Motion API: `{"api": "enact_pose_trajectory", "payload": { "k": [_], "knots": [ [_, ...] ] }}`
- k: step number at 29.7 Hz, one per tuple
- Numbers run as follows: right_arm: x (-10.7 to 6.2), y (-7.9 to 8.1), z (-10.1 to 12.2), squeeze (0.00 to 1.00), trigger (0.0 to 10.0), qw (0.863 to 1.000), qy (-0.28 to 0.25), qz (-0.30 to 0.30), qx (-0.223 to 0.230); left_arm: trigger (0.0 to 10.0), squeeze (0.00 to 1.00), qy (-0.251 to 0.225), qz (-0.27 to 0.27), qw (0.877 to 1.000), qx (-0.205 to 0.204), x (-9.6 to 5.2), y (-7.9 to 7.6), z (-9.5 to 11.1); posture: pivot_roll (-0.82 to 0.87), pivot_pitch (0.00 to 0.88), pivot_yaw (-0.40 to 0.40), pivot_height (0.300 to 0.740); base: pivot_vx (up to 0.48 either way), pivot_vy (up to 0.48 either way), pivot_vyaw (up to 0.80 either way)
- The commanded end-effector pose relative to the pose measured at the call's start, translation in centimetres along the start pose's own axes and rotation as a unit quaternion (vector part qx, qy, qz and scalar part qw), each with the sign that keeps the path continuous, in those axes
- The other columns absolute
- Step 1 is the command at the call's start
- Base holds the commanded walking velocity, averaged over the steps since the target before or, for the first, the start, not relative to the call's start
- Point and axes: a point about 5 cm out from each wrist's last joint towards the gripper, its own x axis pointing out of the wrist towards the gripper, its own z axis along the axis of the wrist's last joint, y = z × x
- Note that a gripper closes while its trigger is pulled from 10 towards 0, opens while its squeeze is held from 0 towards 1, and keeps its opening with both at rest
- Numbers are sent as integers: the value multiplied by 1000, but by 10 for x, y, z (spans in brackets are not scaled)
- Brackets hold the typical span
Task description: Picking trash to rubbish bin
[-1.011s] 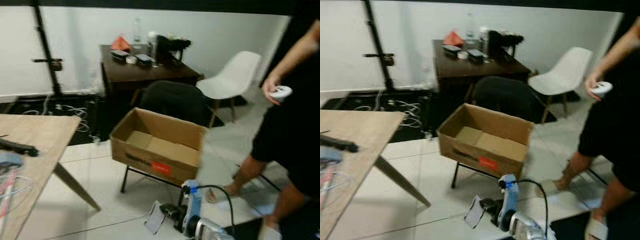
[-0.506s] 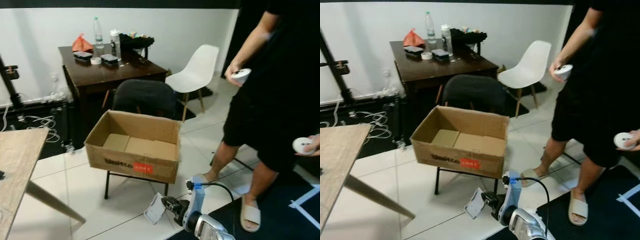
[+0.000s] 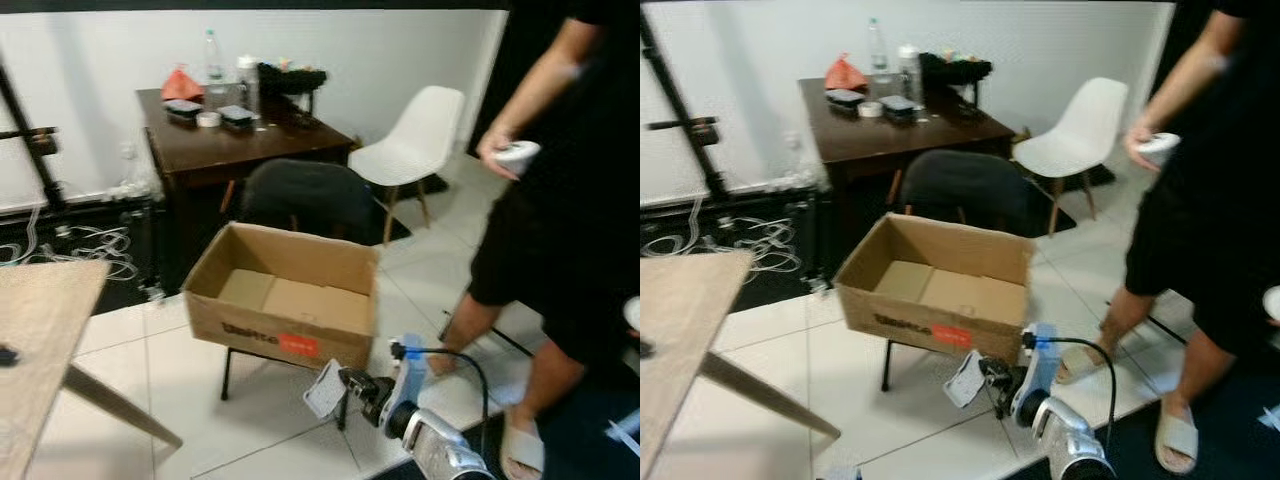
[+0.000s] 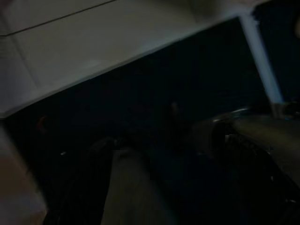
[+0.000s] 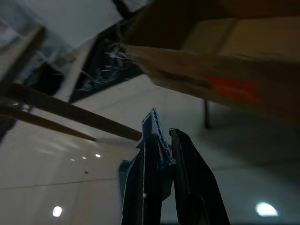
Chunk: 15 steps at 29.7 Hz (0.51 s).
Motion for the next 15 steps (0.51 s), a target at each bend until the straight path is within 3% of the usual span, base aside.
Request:
{"api": "enact_pose_trajectory", "payload": {
  "k": [1,15],
  "knots": [
    [-1,-1,-1,0,10000,1000,5,-1,-2,10000,0,5,1,1000,-4,0,0,-2,-123,93,14,740,311,0,0],
    [-2,-3,2,0,10000,1000,-3,-4,-9,10000,0,6,-1,1000,-4,0,-2,-3,-132,96,14,740,306,0,-762]
  ]
}}
